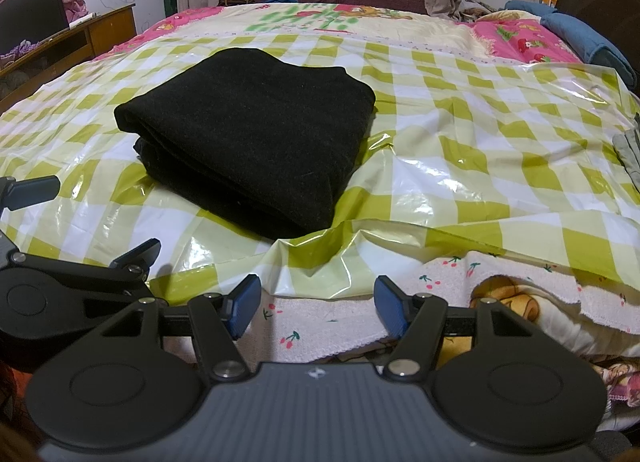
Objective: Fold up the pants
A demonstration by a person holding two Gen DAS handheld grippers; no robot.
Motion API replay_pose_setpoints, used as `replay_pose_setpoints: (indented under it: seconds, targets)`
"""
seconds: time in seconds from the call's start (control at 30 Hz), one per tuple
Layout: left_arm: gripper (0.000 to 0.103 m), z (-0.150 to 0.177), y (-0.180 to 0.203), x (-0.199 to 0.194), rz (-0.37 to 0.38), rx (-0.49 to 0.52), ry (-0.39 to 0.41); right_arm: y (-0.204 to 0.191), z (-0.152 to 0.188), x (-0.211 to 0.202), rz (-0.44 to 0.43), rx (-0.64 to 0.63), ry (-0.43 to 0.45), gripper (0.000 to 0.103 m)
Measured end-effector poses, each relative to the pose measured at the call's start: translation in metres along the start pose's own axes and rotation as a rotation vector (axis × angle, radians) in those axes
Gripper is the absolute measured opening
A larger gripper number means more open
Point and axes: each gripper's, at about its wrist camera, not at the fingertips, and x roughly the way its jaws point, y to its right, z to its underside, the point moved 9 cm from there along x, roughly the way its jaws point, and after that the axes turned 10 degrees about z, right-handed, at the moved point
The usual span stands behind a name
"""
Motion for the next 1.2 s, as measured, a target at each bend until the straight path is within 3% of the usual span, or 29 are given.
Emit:
replay_pose_setpoints:
  seconds: [1.2]
  targets:
    - [0.103,-0.0017,0.0006,0.0045,-0.003,-0.012,-0.009,-0.0011,-0.0001,-0.0026,0.013,-0.031,0.031,0.063]
